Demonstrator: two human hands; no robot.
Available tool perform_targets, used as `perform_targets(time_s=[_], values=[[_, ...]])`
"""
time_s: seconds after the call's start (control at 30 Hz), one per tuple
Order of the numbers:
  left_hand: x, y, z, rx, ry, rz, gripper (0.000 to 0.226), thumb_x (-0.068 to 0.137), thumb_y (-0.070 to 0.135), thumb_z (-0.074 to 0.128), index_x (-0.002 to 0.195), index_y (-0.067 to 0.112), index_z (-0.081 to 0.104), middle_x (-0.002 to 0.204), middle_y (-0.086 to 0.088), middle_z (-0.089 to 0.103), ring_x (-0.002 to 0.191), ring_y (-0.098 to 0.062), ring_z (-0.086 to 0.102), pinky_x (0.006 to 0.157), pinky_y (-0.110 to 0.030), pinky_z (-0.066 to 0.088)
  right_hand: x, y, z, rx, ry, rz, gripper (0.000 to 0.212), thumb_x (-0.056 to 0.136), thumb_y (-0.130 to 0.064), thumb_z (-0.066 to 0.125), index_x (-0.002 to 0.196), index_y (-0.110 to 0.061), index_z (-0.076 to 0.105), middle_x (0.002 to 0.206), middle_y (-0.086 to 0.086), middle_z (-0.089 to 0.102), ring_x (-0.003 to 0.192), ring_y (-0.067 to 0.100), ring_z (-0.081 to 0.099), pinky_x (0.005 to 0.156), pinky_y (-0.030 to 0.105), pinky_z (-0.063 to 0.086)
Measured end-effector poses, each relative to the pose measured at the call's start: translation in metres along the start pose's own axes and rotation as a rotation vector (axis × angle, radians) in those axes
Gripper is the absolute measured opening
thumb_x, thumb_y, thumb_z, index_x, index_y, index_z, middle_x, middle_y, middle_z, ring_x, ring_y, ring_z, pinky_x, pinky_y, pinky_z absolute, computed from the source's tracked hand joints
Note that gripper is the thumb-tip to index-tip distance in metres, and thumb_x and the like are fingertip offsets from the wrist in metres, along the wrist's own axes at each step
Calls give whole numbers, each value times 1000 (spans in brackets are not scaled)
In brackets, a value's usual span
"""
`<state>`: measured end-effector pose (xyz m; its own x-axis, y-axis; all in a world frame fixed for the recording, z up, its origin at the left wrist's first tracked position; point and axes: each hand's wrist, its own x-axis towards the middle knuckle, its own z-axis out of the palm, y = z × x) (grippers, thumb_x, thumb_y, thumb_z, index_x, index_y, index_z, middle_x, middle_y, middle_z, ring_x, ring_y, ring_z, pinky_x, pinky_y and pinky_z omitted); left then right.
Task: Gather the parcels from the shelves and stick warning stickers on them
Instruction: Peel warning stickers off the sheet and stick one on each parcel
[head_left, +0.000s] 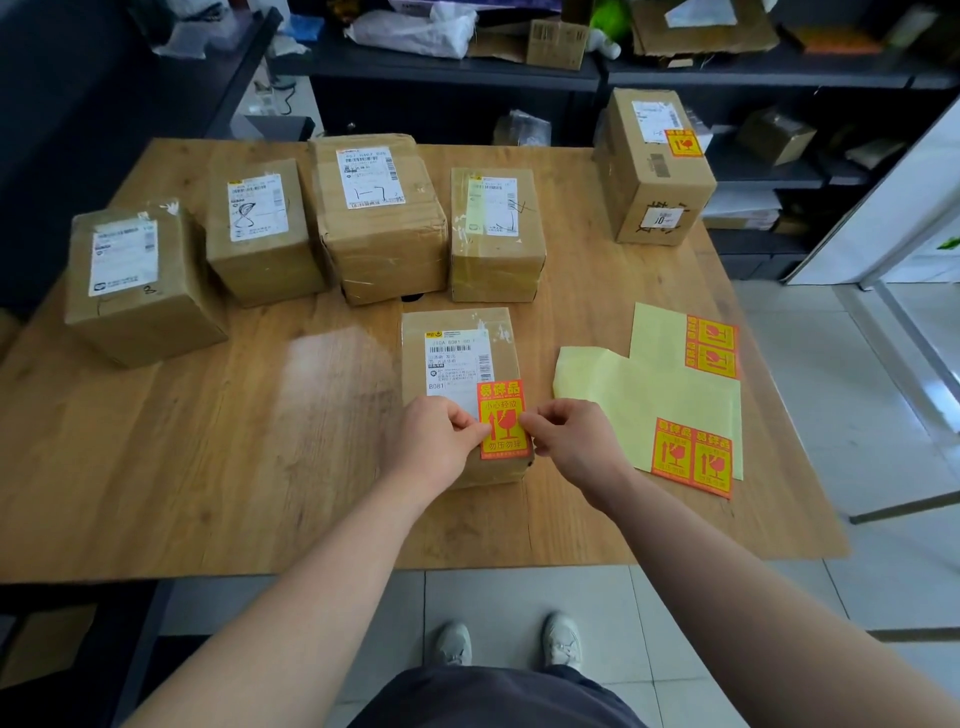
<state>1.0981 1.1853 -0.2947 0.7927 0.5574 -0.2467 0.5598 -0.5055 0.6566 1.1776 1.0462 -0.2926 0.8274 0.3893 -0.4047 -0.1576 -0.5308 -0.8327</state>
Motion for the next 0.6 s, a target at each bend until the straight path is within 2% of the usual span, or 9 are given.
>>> perform_targets(time_s=[0.3,0.43,0.6], values=[[1,1,1,37,2,-21,23,83,40,71,71,21,72,74,9,67,74,-11,60,57,-25,42,1,3,1,-10,17,-3,16,93,-25,60,88,-13,70,85,1,69,77,10,62,64,21,48],[3,-1,3,29,11,-29,22,80,41,73,69,22,71,73,10,67,76,-12,61,65,-30,51,1,4,2,-18,34,-9,16,92,-25,62,89,-12,70,84,3,70,74,10,61,64,23,49],[2,0,2,39,20,-20,20,79,41,74,72,23,71,73,10,65,74,-12,61,61,-26,46,2,3,2,-28,50,-7,14,90,-24,64,88,-11,70,83,2,69,74,11,61,65,24,51]])
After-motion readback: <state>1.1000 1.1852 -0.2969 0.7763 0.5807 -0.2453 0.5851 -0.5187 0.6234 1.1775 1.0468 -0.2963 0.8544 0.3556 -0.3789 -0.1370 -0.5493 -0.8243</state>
